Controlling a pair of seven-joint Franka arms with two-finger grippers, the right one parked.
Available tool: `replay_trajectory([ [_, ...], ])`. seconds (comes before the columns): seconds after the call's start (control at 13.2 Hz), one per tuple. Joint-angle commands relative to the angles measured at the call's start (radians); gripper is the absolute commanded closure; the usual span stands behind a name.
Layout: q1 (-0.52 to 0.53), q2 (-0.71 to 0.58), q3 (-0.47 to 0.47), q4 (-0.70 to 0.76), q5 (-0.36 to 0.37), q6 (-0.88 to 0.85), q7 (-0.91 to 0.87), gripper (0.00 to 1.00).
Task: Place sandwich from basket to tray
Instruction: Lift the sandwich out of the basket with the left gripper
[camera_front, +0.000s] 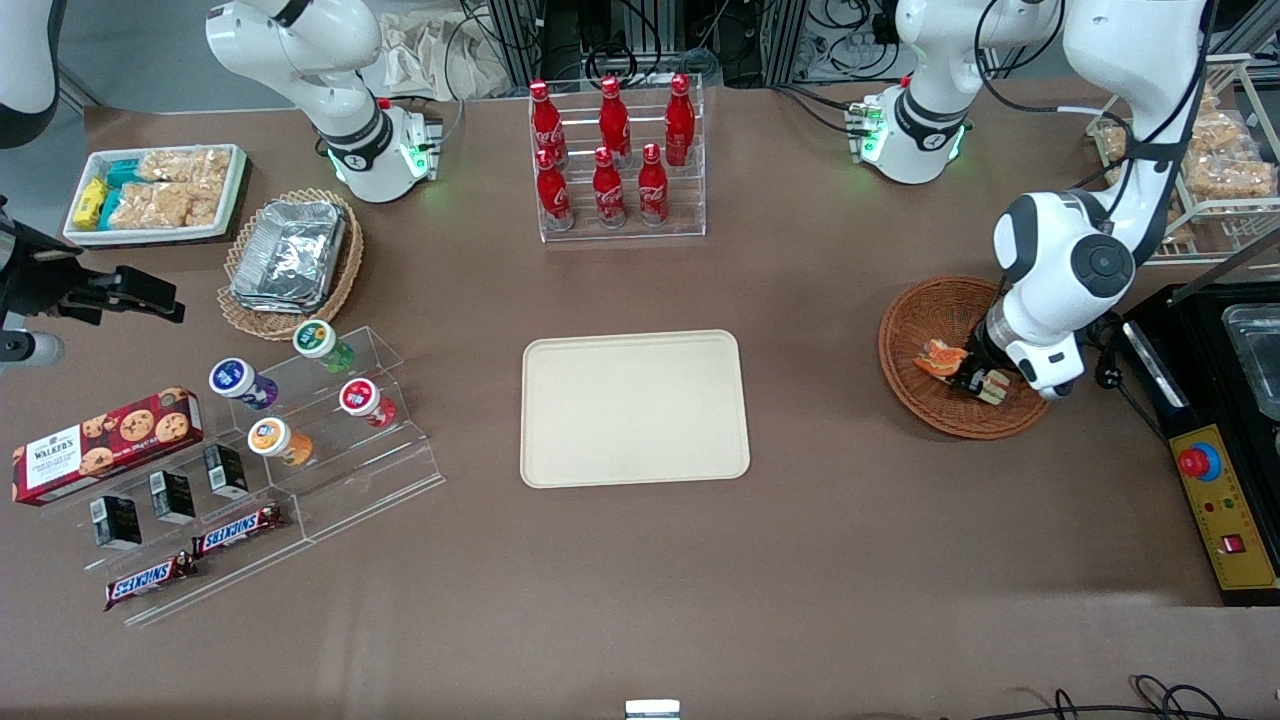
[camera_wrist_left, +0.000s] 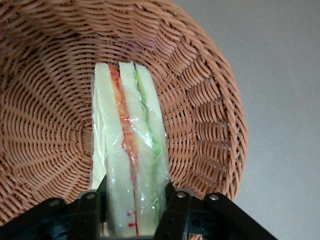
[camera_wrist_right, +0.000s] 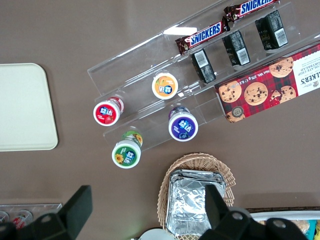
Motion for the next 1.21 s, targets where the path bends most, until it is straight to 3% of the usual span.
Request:
replay_trajectory([
  [0.0, -0.002, -0.092, 0.005, -0.015, 0.014, -0.063, 0.014, 1.00],
  [0.3, 0.000, -0.193, 0.006, 0.058, 0.009, -0.260, 0.093, 1.00],
  [0.68, -0.013, -0.193, -0.006, 0.391, -0.006, -0.652, 0.236, 1.00],
  [1.14, -0.025, -0.126, -0.240, 0.554, -0.020, -0.707, 0.308, 1.00],
])
